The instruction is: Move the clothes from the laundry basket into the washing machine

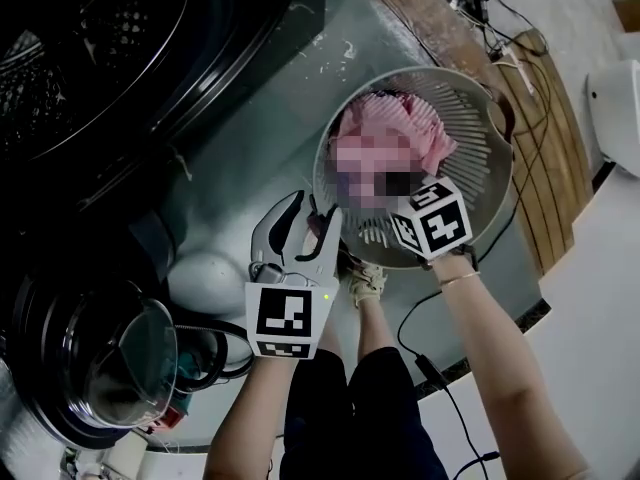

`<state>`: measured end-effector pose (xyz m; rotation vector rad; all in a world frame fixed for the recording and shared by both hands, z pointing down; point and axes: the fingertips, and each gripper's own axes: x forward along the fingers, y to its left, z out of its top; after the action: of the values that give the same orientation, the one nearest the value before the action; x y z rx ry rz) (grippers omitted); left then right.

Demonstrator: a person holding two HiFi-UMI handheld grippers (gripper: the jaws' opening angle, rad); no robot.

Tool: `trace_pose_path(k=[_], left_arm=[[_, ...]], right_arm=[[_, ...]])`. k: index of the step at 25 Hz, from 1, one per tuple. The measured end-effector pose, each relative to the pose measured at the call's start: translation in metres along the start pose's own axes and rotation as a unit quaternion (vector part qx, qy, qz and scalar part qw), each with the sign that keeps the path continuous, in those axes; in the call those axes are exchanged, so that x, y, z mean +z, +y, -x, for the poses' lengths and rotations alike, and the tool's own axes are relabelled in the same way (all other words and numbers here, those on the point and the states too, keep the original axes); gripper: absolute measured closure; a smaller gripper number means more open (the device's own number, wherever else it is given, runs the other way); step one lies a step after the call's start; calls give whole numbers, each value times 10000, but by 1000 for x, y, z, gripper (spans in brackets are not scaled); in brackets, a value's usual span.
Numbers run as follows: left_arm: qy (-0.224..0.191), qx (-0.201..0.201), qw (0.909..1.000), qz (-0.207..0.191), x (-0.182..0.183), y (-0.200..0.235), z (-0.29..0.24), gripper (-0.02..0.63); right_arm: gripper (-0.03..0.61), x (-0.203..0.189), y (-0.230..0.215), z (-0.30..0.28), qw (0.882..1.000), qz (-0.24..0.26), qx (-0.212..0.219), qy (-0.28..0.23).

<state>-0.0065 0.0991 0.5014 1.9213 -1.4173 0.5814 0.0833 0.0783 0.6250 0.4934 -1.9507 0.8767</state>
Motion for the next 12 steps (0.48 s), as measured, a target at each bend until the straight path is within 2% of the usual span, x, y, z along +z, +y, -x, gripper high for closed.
trace_pose_path(k=[3, 7, 12], left_arm=[[239, -306, 9992, -13, 5, -17, 0, 366], [485, -687, 9963, -151, 16, -41, 2, 322], [692, -1034, 9915, -381, 31, -64, 7, 282]], right_arm=[[543, 24, 18, 46, 9983, -89, 183, -547], [543, 52, 52, 105, 9910, -202, 606, -1177], [543, 91, 92, 171, 9760, -234, 1100, -1864]])
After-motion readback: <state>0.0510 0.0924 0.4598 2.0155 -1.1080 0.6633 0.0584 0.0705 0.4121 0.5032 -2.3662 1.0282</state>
